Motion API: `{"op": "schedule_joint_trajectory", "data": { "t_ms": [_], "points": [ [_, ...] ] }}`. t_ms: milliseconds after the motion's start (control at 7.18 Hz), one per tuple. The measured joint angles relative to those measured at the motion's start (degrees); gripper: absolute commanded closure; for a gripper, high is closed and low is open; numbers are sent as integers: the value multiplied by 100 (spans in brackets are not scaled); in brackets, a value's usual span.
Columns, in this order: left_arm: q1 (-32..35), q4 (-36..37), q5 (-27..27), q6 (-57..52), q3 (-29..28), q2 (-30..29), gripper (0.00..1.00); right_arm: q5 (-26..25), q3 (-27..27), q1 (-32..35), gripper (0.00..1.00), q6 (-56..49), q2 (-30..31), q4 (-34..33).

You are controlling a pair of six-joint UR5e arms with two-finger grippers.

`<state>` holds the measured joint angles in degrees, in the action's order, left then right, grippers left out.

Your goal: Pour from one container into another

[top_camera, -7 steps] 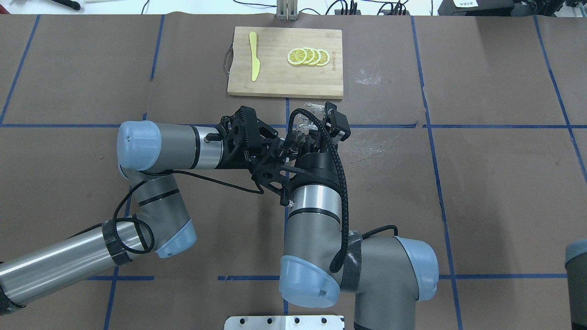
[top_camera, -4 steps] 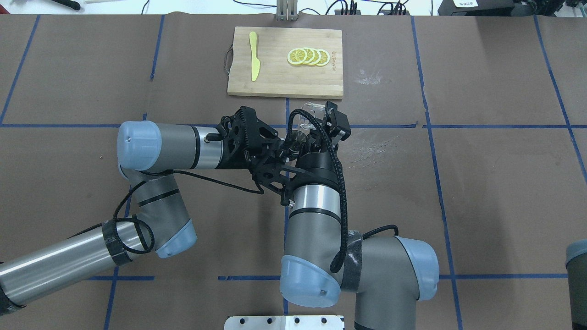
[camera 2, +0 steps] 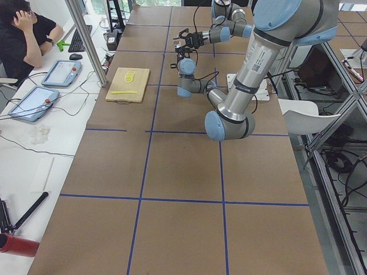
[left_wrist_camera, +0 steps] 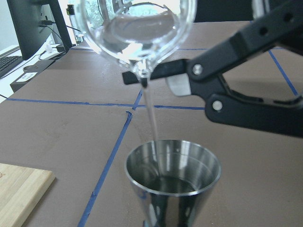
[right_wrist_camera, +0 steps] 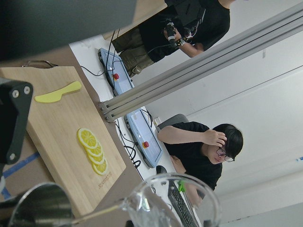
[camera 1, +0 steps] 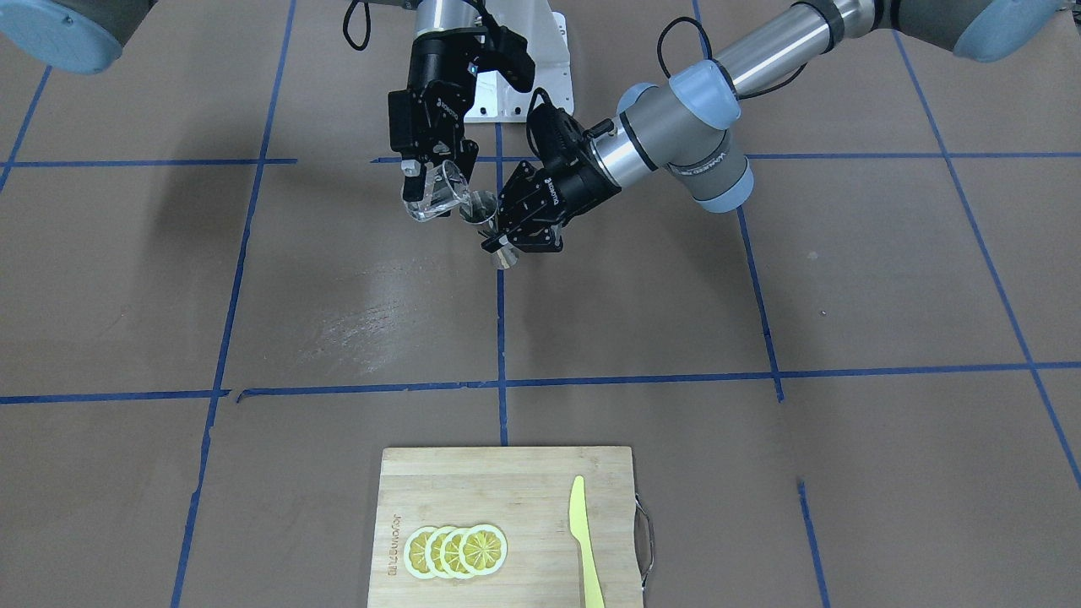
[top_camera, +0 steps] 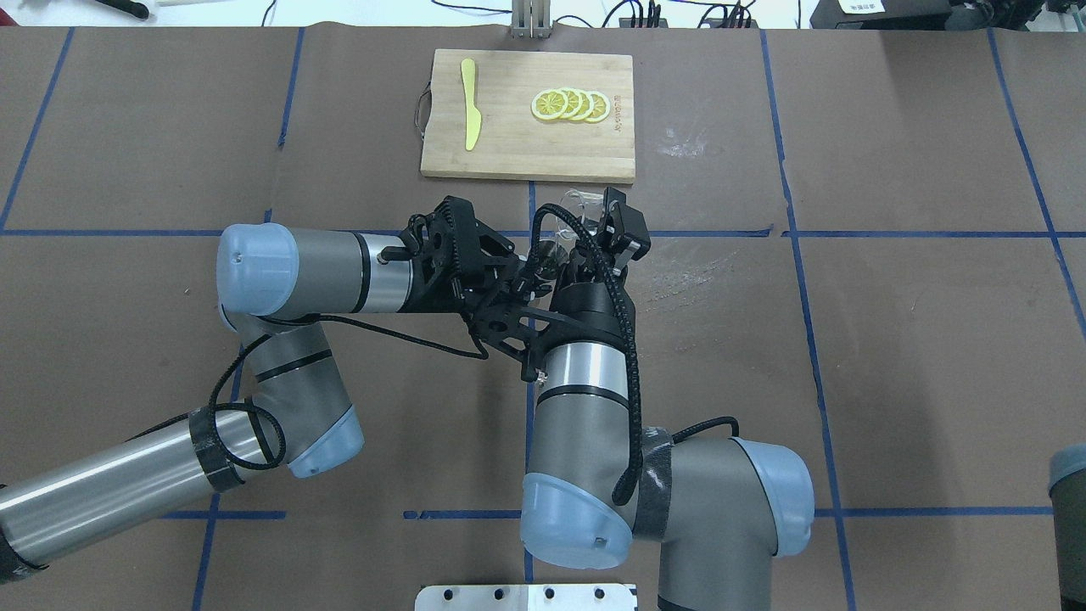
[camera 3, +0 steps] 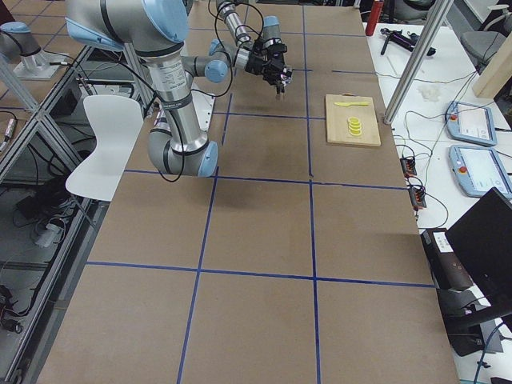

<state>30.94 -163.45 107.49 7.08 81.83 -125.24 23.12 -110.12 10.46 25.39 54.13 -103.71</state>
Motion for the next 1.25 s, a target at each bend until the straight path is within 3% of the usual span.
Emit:
{"op": "schedule_joint_trajectory", "data": {
  "t_ms": [1254],
  "points": [
    [0,-3,0,-5,0,4,100,-72,0,-64,100,-58,2,-94]
  ]
}}
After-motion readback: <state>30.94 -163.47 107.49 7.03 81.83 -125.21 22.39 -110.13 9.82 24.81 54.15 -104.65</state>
